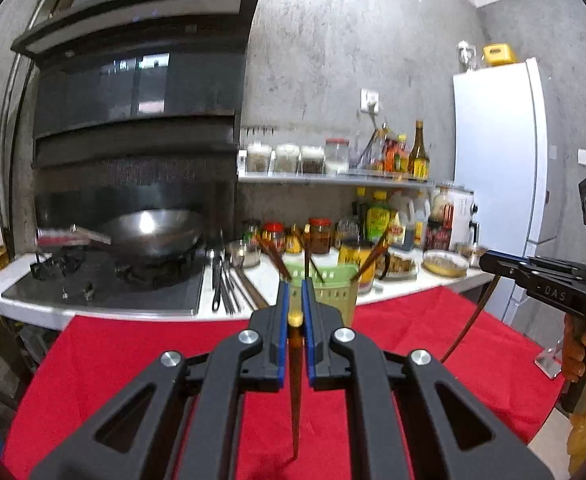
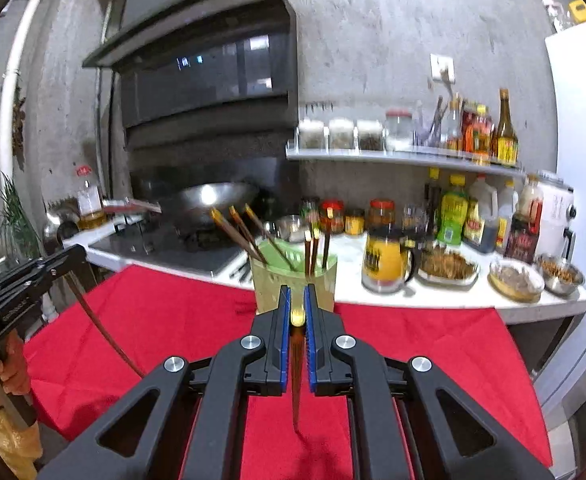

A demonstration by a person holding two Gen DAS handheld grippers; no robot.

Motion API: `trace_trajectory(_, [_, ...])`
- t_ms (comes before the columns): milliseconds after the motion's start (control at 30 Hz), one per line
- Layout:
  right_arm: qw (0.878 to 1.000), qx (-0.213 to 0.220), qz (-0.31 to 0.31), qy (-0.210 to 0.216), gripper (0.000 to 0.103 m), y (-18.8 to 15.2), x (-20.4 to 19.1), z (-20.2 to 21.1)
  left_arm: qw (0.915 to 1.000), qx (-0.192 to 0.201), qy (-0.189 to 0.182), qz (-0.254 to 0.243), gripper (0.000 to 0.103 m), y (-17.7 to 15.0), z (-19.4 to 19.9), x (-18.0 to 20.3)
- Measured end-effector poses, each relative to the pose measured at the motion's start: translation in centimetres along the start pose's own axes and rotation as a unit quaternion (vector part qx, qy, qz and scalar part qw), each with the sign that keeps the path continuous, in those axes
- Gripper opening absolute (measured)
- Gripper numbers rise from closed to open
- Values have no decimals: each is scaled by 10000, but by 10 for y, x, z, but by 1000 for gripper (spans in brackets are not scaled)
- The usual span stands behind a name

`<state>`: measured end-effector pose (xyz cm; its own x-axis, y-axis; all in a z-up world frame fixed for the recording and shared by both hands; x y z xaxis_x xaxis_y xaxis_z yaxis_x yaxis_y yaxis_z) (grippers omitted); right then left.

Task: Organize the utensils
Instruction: 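Lift the chopstick upright with the right tool above the green holder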

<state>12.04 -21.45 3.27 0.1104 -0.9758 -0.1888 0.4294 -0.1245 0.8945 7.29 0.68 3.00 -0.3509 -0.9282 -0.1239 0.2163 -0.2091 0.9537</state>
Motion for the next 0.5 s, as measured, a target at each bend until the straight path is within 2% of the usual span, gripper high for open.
trace_trajectory(67, [9990, -442, -90, 37, 7, -19, 5, -20, 9992, -391, -80, 4, 6, -18, -11, 2])
trace_trajectory(133, [9975, -694, -98, -44, 7, -35, 10, -33, 9966, -809, -147, 15, 6, -38, -23, 5])
trace_trajectory(200, [9959, -893, -121, -92, 7, -48, 13, -42, 9923, -1220, -220, -5, 6, -61, -33, 10])
trace_trajectory(267, [9948, -1004, -119, -122, 7, -57, 13, -47, 9889, -1460, -271, -11, 6, -77, -35, 12])
trace_trajectory(367, [9944, -1042, -109, -119, 6, -63, 12, -47, 9882, -1503, -309, 11, 6, -81, -31, 12])
trace_trajectory(500, [9946, -1021, -119, -115, 6, -62, 13, -45, 9901, -1376, -286, 36, 6, -75, -27, 8])
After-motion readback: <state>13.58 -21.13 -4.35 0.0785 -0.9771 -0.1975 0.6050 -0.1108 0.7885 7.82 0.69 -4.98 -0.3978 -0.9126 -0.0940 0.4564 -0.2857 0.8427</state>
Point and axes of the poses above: each gripper's, at about its wrist camera, not at the fingertips, and z roughly against the way its jaws point, x to its right, y to its top, the point moved 6 cm from there along -z, roughly the way its jaws point, and after that the axes turned 9 degrees about -z, right-handed, at the moved point
